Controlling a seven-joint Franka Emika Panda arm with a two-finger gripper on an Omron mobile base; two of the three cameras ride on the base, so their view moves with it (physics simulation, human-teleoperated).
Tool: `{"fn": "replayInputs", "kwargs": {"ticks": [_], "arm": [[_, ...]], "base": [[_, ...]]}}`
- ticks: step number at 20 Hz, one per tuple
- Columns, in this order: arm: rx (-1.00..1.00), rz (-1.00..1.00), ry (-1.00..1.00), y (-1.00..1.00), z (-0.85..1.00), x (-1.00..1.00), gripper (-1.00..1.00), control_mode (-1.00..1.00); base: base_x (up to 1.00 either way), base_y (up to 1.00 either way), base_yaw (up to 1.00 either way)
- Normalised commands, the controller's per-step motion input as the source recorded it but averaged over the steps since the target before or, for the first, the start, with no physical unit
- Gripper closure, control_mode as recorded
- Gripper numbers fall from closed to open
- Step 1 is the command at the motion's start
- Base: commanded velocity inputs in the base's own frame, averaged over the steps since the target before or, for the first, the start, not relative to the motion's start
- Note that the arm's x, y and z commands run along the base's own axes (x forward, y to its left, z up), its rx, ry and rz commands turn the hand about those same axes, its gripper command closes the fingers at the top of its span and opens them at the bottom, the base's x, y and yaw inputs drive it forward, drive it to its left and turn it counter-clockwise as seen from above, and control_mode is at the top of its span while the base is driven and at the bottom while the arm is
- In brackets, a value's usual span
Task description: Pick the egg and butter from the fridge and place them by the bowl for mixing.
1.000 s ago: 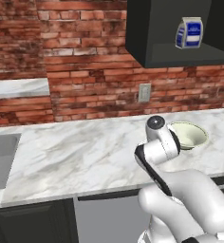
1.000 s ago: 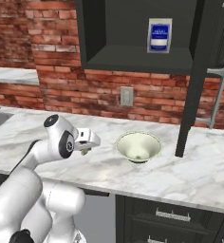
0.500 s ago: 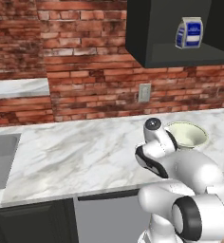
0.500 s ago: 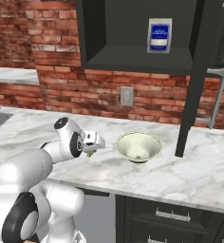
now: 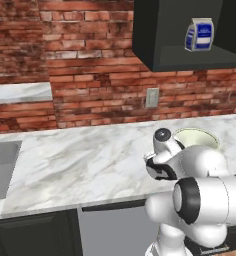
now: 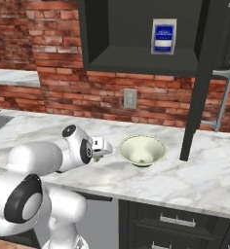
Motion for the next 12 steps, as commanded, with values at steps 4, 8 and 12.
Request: {"fn": "replayInputs", "kwargs": {"ticks": [4,8,12], "arm": [[0.0,0.01,0.0,-0.07,-0.19,0.1,1.0,-1.0],[0.0,0.01,0.0,-0.02,-0.15,0.07,-1.0,-1.0],[0.0,0.0,-0.02,-0.02,0.0,0.05,-1.0,-1.0]], "base": [[0.0,0.0,0.0],[0.0,0.0,0.0],[0.0,0.0,0.0]]}}
